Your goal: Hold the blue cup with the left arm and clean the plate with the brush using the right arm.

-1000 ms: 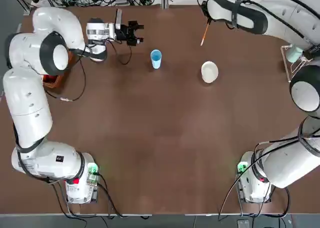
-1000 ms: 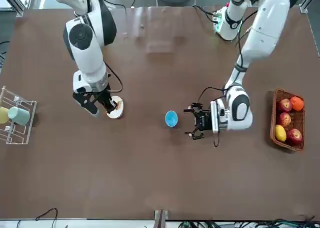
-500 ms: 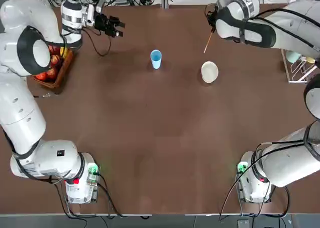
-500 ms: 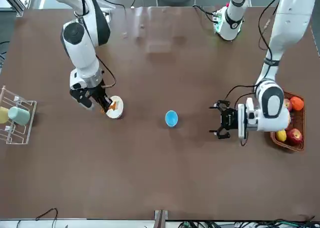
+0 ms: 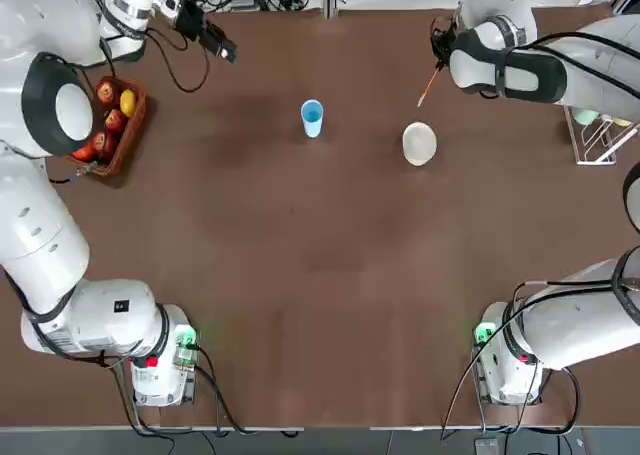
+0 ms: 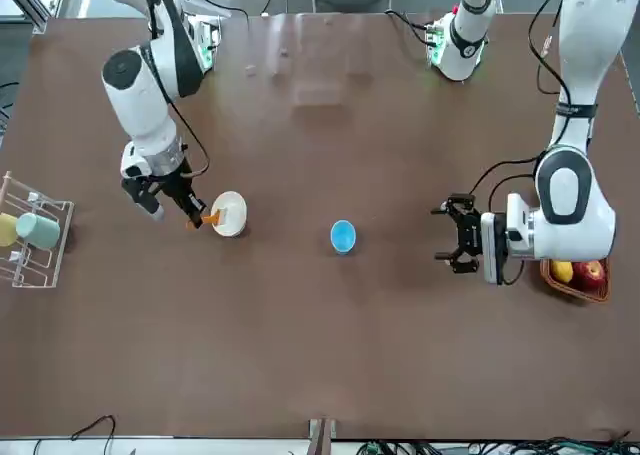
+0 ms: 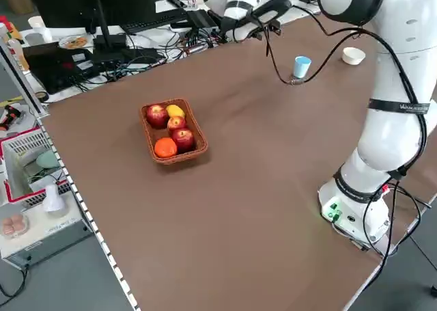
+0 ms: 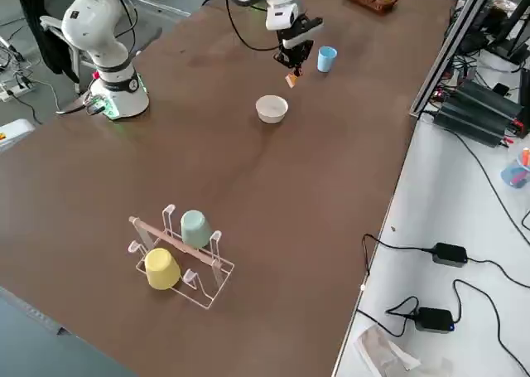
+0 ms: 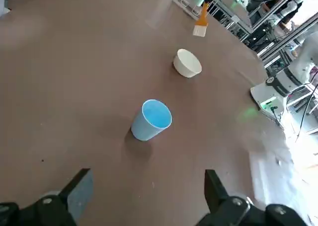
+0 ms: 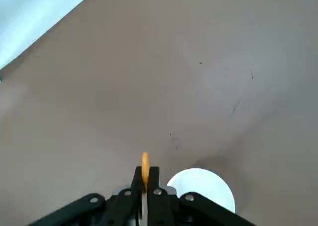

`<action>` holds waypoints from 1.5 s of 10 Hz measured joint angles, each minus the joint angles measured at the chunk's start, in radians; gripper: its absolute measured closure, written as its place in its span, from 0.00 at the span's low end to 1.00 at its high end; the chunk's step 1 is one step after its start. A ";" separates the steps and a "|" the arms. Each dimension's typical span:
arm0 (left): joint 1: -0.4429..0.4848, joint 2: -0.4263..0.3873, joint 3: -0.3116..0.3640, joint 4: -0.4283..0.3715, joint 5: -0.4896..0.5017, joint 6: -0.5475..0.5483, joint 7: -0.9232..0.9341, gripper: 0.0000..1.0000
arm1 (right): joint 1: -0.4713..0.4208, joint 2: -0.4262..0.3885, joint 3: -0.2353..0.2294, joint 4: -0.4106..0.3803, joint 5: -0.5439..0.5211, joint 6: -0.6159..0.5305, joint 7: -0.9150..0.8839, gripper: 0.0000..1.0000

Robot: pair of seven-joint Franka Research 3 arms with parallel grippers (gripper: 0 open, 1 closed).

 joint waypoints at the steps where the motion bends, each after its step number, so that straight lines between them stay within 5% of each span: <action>1: -0.004 -0.017 0.000 0.020 0.073 0.000 -0.102 0.00 | -0.010 -0.002 0.000 -0.029 0.014 0.049 -0.013 0.94; 7: -0.012 -0.152 0.003 0.073 0.451 -0.010 -0.504 0.00 | -0.013 -0.019 0.000 -0.243 0.022 0.358 -0.032 0.94; 15: 0.009 -0.364 0.016 0.011 0.713 -0.071 -0.996 0.00 | 0.002 -0.022 0.007 -0.412 0.023 0.631 -0.047 0.94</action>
